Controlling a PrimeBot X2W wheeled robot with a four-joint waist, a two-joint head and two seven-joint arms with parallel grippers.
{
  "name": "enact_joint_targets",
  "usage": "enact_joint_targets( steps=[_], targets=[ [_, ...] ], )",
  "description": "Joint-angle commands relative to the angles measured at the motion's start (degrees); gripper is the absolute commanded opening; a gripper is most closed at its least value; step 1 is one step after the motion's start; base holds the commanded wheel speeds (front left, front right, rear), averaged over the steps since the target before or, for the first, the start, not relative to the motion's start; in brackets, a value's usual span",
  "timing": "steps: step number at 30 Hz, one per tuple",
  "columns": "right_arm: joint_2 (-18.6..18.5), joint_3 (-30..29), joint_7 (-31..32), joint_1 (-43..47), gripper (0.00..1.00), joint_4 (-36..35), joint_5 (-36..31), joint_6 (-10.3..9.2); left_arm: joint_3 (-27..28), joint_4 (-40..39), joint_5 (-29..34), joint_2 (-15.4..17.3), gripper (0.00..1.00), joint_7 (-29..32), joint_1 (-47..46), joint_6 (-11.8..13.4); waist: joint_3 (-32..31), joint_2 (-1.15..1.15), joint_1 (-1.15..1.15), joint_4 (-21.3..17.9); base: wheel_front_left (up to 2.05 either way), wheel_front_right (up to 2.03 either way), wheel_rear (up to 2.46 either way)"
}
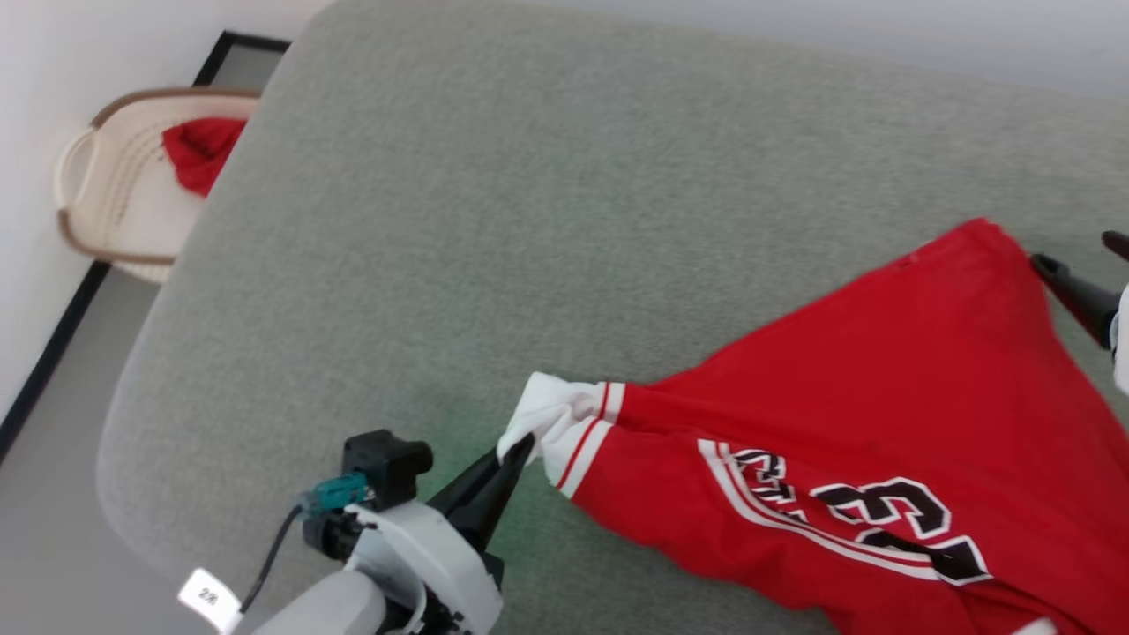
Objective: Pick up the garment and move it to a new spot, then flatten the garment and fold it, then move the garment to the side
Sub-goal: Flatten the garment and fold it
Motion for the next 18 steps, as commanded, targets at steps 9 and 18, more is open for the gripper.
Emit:
enact_joint_targets(
  steps=[9, 18],
  targets=[
    [-2.3, 6.5, 2.8, -8.7, 1.00, 12.5, 0.6, -0.04, -1.4, 4.4, 1.1, -4.2, 0.00, -1.3, -3.5, -3.0, 4.9, 0.00, 0.00, 6.1, 0.00, 0.00, 0.00],
    [-0.2, 12.1, 8.6, -11.5, 1.00, 22.9, 2.2, -0.04, -1.9, 7.9, 1.1, -6.5, 0.00, -2.5, -5.1, -4.6, 6.3, 0.00, 0.00, 8.1, 0.00, 0.00, 0.00]
  ],
)
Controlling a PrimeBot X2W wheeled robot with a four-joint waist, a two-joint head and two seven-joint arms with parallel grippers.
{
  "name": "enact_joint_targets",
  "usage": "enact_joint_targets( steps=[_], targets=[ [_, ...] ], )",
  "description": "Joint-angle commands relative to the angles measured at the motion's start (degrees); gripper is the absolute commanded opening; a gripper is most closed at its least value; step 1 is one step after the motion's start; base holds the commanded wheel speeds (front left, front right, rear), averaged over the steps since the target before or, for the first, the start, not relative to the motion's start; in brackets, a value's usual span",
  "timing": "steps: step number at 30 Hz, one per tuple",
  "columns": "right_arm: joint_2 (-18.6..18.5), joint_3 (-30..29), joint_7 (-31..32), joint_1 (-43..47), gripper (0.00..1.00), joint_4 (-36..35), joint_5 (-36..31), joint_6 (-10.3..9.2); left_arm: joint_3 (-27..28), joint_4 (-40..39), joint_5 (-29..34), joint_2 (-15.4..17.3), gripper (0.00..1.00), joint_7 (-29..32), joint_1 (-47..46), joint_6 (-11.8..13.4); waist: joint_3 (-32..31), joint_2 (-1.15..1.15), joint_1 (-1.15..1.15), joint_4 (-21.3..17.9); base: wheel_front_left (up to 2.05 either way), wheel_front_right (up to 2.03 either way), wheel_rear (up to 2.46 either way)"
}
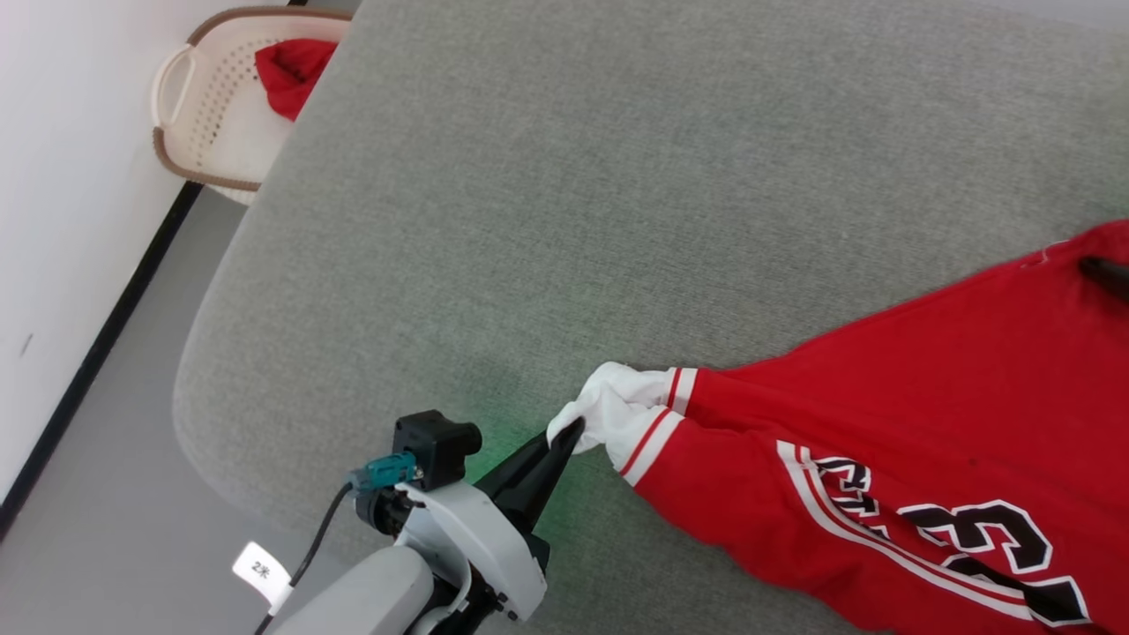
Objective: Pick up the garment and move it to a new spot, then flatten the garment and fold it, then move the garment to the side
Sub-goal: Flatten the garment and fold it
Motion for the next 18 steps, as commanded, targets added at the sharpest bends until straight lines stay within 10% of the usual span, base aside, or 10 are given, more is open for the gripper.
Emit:
enact_joint_targets(
  steps=[1, 2, 4, 5, 18],
  targets=[
    [1.4, 1.7, 1.1, 2.5, 1.00, 2.0, 0.3, -0.04, 0.0, 0.1, 0.5, -0.1, 0.00, -0.4, -0.5, -0.2, 0.5, 0.00, 0.00, 0.5, 0.00, 0.00, 0.00],
    [1.8, 1.8, 2.0, 2.3, 1.00, 3.3, 0.6, -0.04, 0.0, 0.4, 0.5, -0.3, 0.00, -0.4, -0.6, -0.3, 0.5, 0.00, 0.00, 0.6, 0.00, 0.00, 0.00],
    [2.1, 2.4, 3.6, 2.0, 0.18, 5.1, 0.7, -0.04, -0.1, 1.0, 0.4, -0.6, 0.00, -0.5, -0.7, -0.6, 0.6, 0.00, 0.00, 0.7, 0.00, 0.00, 0.00],
    [2.1, 2.5, 4.4, 1.8, 0.00, 6.0, 0.6, -0.05, -0.1, 1.3, 0.3, -0.7, 0.00, -0.6, -0.8, -0.6, 0.6, 0.00, 0.00, 0.8, 0.00, 0.00, 0.00],
    [3.1, 1.4, 2.4, -2.8, 0.00, 5.2, 1.4, -0.04, 0.7, 2.5, -0.4, 1.0, 0.00, -0.7, -1.5, -1.1, -1.4, 0.00, 0.00, -1.9, 0.00, 0.00, 0.00]
  ],
)
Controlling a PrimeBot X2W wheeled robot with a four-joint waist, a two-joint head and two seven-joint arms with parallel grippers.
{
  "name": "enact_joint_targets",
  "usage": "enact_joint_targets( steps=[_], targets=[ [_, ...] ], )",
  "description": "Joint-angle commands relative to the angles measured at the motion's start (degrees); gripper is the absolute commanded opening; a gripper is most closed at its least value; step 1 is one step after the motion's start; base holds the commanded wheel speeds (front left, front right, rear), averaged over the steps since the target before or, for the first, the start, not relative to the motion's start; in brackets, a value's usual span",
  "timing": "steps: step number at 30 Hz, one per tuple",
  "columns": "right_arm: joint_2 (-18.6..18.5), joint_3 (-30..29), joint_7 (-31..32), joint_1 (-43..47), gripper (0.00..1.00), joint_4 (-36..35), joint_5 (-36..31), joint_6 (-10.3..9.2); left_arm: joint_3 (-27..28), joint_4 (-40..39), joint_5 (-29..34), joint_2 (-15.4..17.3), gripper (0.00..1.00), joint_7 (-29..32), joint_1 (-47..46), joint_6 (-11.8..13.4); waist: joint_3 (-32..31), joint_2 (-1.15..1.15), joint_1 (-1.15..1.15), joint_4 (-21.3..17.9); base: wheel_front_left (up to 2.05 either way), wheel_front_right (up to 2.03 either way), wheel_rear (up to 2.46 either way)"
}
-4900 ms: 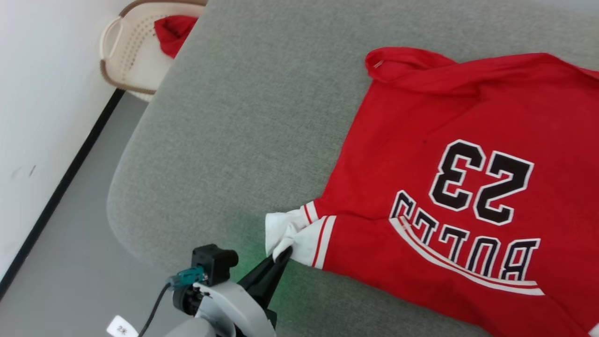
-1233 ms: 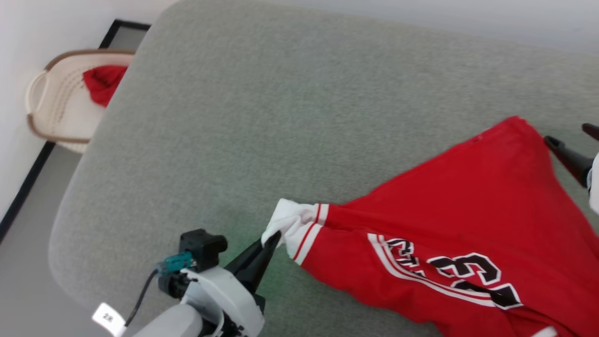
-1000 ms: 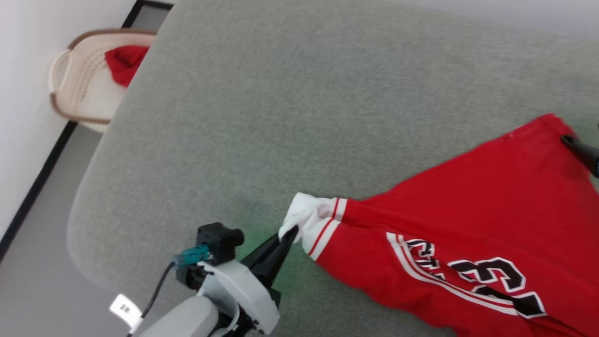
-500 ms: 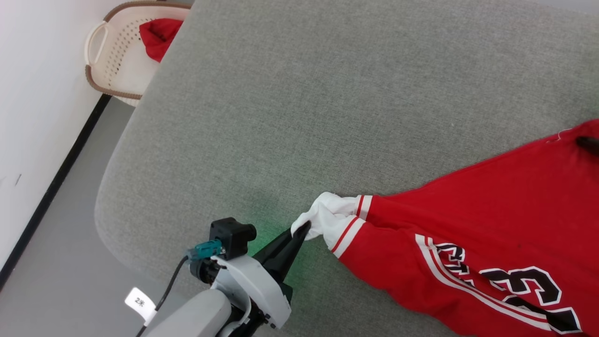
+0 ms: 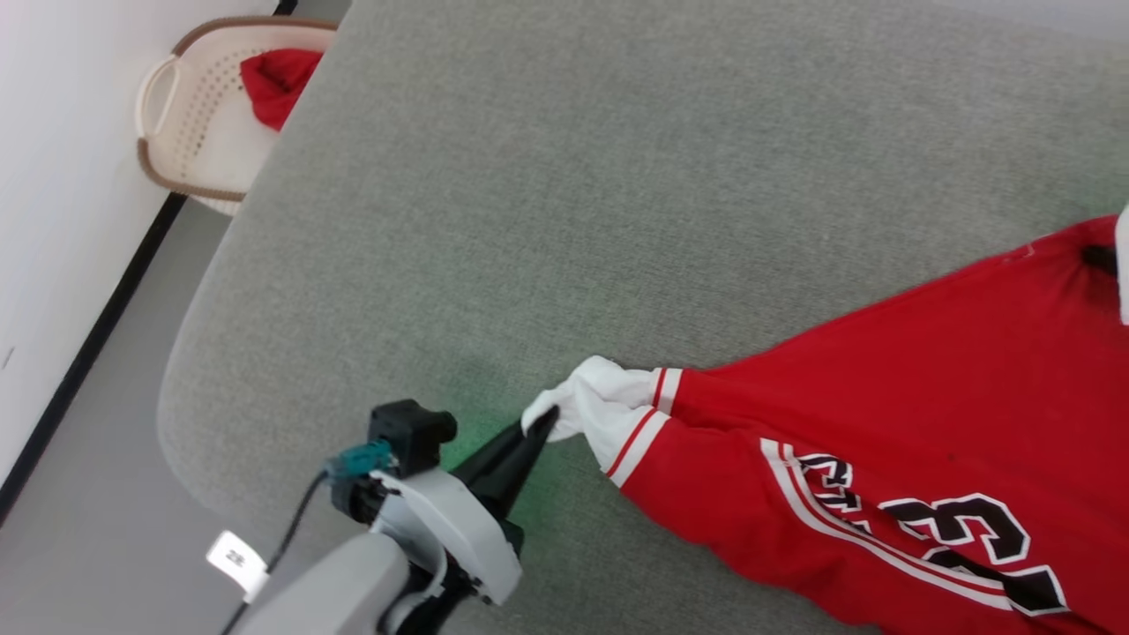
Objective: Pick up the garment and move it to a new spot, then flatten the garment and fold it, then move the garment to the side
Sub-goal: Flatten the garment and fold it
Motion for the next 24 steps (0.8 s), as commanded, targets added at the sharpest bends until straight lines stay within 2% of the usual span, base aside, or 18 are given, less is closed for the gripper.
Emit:
enact_joint_targets(
  steps=[1, 7, 16, 24],
  targets=[
    [0.5, 0.7, 0.1, 0.8, 0.00, 0.4, 0.6, -0.04, 0.3, -0.2, -0.3, 0.5, 0.00, 0.3, -0.6, -0.1, -0.8, 0.00, 0.00, -0.9, 0.00, 0.00, 0.00],
    [0.4, 1.6, -3.1, -1.9, 0.00, -2.7, 2.0, -0.04, 1.3, -3.8, -0.5, 5.3, 0.00, 3.4, -3.3, -0.1, -3.0, 0.00, 0.00, -3.1, 0.00, 0.00, 0.00],
    [1.0, 4.0, -9.6, -6.1, 0.00, -7.0, 4.3, -0.04, 4.3, -10.4, -0.5, 14.2, 0.00, 12.4, -12.1, 0.6, -7.1, 0.00, 0.00, -7.1, 0.00, 0.00, 0.00],
    [2.0, 6.0, -19.3, -11.1, 0.00, -9.3, 3.4, -0.04, 6.3, -11.6, -3.4, 17.8, 0.00, 19.6, -23.6, -0.3, -10.7, 0.00, 0.00, -10.7, 0.00, 0.00, 0.00]
  ],
)
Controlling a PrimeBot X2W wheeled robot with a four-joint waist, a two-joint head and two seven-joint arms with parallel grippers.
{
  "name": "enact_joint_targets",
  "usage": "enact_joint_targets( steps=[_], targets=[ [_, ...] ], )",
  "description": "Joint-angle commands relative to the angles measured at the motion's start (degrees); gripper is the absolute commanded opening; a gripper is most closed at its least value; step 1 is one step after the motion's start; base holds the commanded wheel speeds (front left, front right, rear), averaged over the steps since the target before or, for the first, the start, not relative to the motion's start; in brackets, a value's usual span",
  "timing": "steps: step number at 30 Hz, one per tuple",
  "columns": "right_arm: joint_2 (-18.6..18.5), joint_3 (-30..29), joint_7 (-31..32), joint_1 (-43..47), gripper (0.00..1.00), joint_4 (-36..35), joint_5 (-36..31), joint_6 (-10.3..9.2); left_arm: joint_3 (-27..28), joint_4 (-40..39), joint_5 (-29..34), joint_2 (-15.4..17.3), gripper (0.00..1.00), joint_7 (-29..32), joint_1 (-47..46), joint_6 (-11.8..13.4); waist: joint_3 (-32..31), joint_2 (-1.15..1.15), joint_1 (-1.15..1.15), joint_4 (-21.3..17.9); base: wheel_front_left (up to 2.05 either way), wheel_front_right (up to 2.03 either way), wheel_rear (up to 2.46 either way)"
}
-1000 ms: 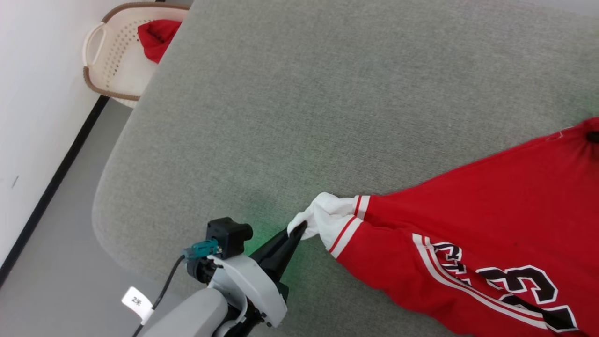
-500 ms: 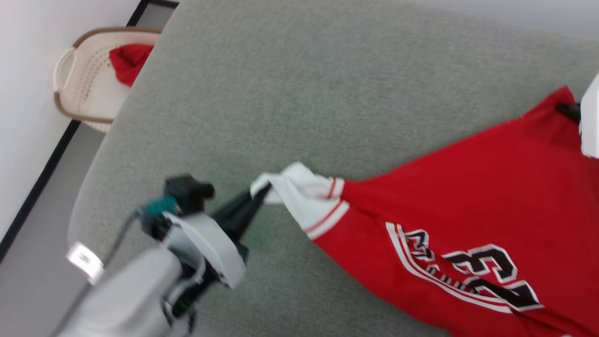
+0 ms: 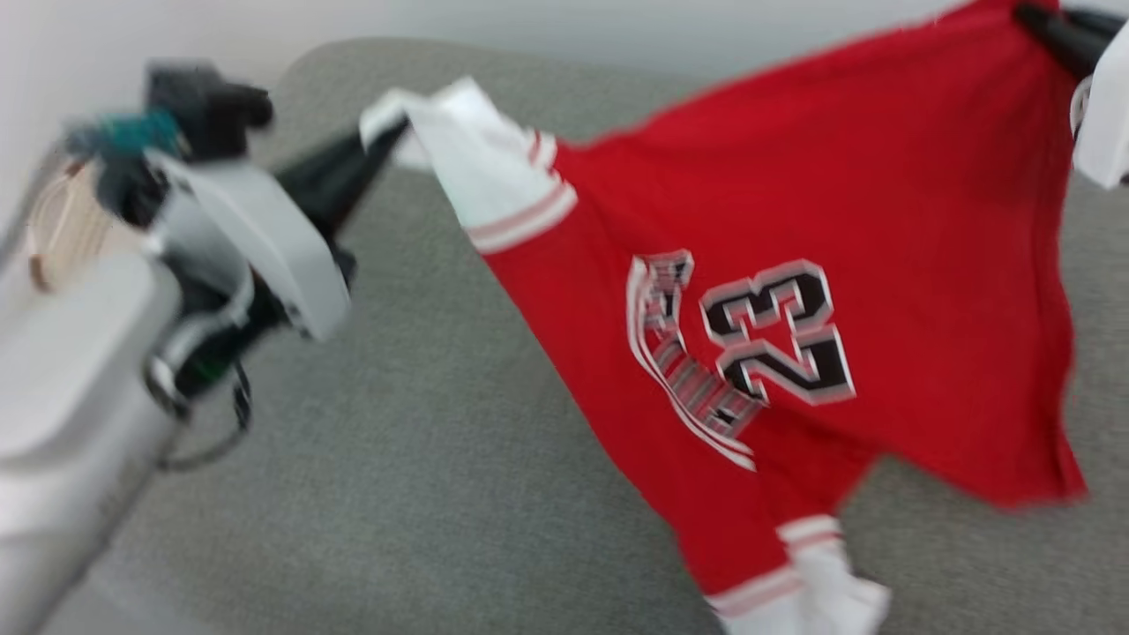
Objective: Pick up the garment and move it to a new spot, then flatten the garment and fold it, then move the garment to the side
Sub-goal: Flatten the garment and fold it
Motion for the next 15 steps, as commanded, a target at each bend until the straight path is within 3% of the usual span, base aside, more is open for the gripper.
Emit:
enact_joint_targets(
  steps=[1, 15],
  targets=[
    [0.3, 0.4, -1.1, -0.7, 0.00, -0.1, -0.4, -0.04, 0.1, 0.3, -0.3, 0.4, 0.00, 0.5, -1.5, -0.3, -2.1, 0.00, 0.00, -2.2, 0.00, 0.00, 0.00],
    [2.9, 0.0, -17.9, -9.5, 0.00, 6.3, -3.7, -0.04, -6.7, 7.7, -6.9, 1.4, 0.00, 3.8, -21.8, -0.4, -5.8, 0.00, 0.00, -7.3, 0.00, 0.00, 0.00]
  ],
)
